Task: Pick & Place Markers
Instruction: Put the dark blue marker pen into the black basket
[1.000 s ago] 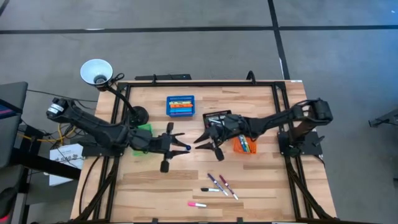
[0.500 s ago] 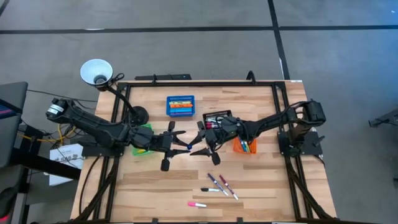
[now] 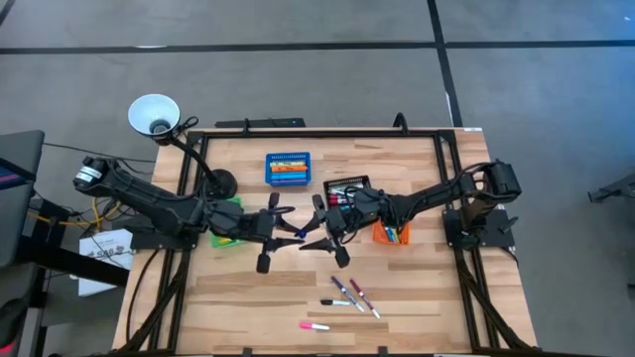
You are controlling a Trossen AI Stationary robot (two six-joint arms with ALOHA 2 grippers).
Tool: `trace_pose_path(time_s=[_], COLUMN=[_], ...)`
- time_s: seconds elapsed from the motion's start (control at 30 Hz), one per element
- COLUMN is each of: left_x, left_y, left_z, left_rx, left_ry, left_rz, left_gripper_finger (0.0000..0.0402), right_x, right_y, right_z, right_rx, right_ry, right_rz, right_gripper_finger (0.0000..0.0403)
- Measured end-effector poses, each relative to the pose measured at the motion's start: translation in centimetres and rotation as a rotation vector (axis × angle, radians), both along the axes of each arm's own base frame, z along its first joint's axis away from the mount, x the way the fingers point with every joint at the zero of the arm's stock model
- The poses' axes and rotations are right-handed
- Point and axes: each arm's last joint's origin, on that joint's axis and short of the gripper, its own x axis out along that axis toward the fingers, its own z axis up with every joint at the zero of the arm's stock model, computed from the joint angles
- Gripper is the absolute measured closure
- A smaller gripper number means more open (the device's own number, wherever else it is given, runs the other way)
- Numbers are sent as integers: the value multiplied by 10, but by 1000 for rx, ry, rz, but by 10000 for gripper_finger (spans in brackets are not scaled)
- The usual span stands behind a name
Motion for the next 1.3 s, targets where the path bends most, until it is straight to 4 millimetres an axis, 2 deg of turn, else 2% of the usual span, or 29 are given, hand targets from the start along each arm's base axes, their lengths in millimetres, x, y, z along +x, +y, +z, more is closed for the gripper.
trace_pose_path(time_s=[0.6, 1.0, 1.1, 1.3], left_x=[2, 2, 2, 1], left_y=[6, 8, 9, 12], left_z=[2, -1, -3, -8], left_rx=[-12, -1, 16, 27], left_ry=[-14, 10, 36, 72], left_rz=[25, 41, 63, 158], left_gripper_finger=[321, 313, 294, 225], right_x=[1, 2, 2, 2], right_y=[-3, -11, -14, -16], right_z=[-1, -4, -5, -7], right_rx=[-6, 65, 102, 102], right_ry=[11, 68, 94, 118], right_rz=[-17, -71, -90, -106], right_gripper_finger=[335, 330, 332, 331])
